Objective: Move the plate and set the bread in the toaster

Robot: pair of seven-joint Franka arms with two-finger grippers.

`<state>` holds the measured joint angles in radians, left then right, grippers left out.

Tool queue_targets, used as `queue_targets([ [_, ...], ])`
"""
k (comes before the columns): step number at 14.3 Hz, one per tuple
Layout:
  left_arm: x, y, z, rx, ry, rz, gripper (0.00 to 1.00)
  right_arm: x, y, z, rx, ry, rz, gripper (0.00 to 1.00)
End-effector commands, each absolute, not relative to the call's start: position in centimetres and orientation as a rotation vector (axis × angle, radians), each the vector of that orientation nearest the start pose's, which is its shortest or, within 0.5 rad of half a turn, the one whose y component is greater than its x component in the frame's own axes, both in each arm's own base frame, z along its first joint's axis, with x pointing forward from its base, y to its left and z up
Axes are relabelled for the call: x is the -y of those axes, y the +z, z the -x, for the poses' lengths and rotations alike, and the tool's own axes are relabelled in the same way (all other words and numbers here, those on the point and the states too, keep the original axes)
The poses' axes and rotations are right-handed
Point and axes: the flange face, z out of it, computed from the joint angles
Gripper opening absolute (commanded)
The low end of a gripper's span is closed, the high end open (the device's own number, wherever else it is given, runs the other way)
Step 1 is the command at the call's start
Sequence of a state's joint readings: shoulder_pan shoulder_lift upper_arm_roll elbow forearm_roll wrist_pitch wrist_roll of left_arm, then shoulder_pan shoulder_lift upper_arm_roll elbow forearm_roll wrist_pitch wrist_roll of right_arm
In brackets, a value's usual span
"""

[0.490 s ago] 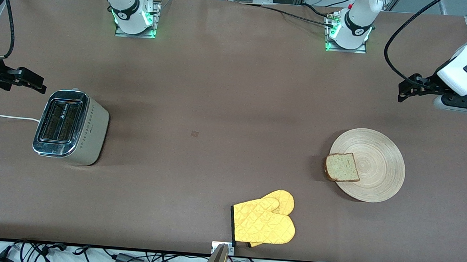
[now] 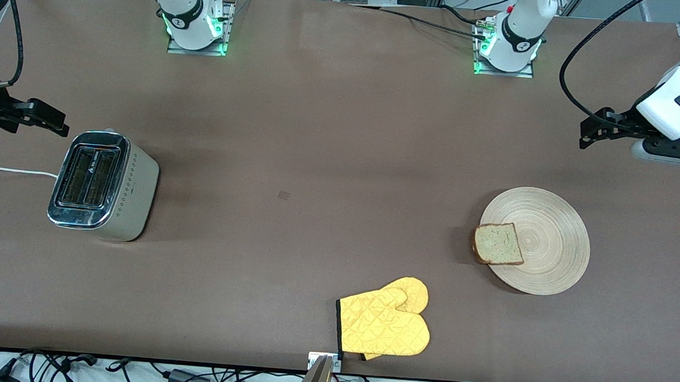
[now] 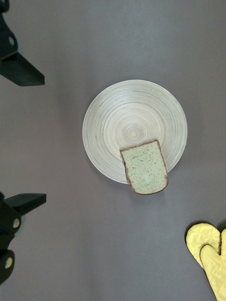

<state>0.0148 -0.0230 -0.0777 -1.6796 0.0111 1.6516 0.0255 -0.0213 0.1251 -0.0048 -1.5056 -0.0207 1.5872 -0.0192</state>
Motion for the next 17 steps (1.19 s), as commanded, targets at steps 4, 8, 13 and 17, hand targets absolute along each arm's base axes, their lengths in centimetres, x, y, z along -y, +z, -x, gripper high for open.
queue_targets([
  [4, 3.6, 59.6, -55.3, -0.128, -0.007, 3.133, 1.0, 1.9, 59.0, -59.2, -0.016, 0.071, 3.155, 1.0],
  [8, 3.6, 59.6, -55.3, -0.13, -0.007, 3.133, 1.0, 1.9, 58.9, -59.1, -0.016, 0.083, 3.156, 1.0],
  [13, 2.3, 57.7, -56.6, -0.093, 0.051, 3.149, 1.0, 1.9, 58.9, -59.1, -0.019, 0.083, 3.157, 1.0],
  [17, -4.0, 54.8, -58.5, 0.061, 0.12, 3.155, 1.0, 1.9, 58.9, -59.1, -0.016, 0.083, 3.161, 1.0],
])
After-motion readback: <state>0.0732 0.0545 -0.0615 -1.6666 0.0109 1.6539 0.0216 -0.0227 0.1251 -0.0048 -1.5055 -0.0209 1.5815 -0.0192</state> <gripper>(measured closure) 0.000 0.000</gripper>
